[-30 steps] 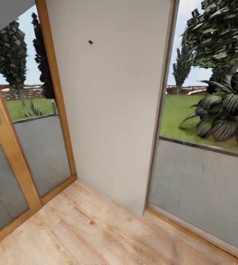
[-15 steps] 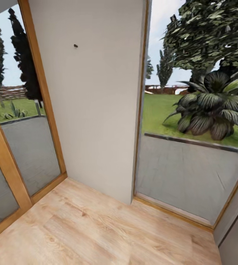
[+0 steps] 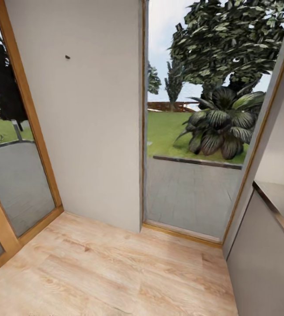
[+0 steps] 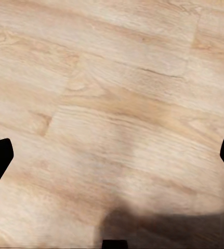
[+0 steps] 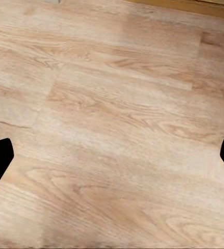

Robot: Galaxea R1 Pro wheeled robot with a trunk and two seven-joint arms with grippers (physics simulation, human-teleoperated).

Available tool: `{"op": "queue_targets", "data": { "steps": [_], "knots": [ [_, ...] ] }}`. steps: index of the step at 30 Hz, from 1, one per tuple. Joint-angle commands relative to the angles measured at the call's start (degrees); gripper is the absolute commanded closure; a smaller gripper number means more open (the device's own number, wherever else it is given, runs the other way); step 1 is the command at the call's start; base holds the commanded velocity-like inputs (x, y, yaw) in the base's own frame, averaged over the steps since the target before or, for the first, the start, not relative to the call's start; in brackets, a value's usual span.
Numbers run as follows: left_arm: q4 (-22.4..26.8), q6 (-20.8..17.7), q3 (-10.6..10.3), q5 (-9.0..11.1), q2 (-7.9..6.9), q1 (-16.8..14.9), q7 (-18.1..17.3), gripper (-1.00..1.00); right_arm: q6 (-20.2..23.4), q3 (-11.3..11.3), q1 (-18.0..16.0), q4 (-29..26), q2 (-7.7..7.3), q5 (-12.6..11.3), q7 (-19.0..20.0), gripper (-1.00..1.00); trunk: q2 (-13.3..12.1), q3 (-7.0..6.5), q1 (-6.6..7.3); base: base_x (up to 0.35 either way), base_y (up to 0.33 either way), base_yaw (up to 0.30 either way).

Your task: In the kitchen, take the Vidalia onion out of the sink, dice it on the chopping board with the paring knife, put the diced onion into the bowl on the countertop, then place both the paring knife and the chopping board into the sink.

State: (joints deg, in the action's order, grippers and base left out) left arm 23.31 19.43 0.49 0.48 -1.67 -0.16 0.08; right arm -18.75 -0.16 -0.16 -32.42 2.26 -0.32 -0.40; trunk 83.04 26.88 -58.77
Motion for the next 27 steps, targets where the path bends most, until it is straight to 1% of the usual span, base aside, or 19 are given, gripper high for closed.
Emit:
{"op": "queue_targets", "data": {
  "steps": [1,10,17,22,27],
  "knots": [
    [0.0,0.2,0.0,0.0,0.0,0.0,0.0,-1.0,-0.1,0.0,0.0,0.0,0.02,0.0,0.0,-1.0,0.0,0.05,0.04,-0.346,0.0,-0.274],
    [-0.1,0.2,0.0,0.0,0.03,0.0,0.0,-1.0,-0.1,0.0,0.0,0.0,0.02,0.0,0.0,-1.0,0.0,0.05,0.04,-0.346,-0.006,-0.274],
    [-0.1,0.2,0.0,0.0,0.0,0.0,0.0,-1.0,-0.1,0.0,0.0,0.0,0.02,0.0,0.0,-1.0,0.0,0.05,0.04,-0.329,-0.108,-0.274],
    [-0.1,0.2,0.0,0.0,-0.05,0.0,0.0,-1.0,-0.1,0.0,0.0,0.0,0.02,0.0,0.0,-1.0,0.0,0.05,0.04,-0.109,-0.161,-0.274],
    [-0.1,0.3,0.0,0.0,-0.04,0.0,0.0,-1.0,-0.1,0.0,0.0,0.0,0.02,0.0,0.0,-1.0,0.0,0.05,0.04,-0.011,-0.035,-0.274]
  ]
}}
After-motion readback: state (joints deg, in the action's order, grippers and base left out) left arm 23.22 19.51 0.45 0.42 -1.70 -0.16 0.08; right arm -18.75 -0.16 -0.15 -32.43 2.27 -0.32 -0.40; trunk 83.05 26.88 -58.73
